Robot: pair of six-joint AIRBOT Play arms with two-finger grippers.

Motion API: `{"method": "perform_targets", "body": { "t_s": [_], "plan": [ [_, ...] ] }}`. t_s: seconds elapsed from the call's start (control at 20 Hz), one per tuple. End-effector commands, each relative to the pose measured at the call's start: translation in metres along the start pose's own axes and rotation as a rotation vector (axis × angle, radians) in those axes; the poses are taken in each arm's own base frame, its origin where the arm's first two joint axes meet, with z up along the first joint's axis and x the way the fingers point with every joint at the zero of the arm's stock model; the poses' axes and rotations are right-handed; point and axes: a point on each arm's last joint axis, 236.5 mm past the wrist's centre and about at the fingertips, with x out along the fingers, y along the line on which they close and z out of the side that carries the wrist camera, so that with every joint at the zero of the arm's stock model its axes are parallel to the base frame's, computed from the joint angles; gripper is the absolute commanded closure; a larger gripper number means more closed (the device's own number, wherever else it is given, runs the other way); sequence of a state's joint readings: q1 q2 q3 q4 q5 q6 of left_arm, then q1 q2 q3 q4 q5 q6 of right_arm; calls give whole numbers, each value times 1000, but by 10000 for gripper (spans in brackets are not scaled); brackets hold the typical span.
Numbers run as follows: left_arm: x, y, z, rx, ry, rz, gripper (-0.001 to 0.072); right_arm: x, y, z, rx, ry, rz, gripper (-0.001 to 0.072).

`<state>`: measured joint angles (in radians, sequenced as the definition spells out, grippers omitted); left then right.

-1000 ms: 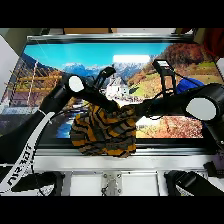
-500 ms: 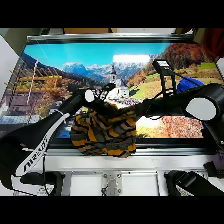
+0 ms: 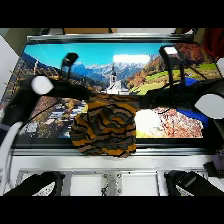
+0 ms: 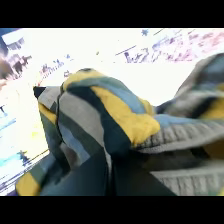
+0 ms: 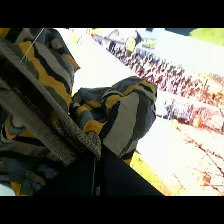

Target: Fold the clothes and pants, and hang the long-sleeved shirts on hangers.

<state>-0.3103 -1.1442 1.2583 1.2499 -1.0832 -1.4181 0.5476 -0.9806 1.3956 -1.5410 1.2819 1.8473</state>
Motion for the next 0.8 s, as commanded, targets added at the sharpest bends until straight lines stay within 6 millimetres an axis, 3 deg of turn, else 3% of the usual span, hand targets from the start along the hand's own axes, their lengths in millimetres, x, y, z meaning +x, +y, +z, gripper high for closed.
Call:
{"method": "perform_targets", "body": {
  "t_s": [0.0, 0.2, 0.3, 0.35, 0.45, 0.6, 0.75],
  "plan": [
    [-77, -35, -14, 36, -51, -29, 693, -13, 6, 19, -27, -68, 15, 695],
    [-118, -78, -47, 31, -61, -95, 693, -10, 11, -6, -45, 28, 20, 695],
    [-124, -79, -59, 2, -102, -99, 693, -12, 8, -5, -64, 16, 2, 695],
    [-133, -73, -48, -11, -184, -75, 694, -17, 9, 7, -95, -41, 3, 696],
    [-177, -78, 6, -25, -447, -85, 694, -46, 19, 54, -124, -240, 34, 696],
    [-274, -116, 86, 3, -761, -198, 694, -134, 46, 125, -146, -560, 124, 696],
    [-352, -170, 125, 133, -915, -314, 693, -219, 64, 150, -167, -752, 201, 696]
  ]
}}
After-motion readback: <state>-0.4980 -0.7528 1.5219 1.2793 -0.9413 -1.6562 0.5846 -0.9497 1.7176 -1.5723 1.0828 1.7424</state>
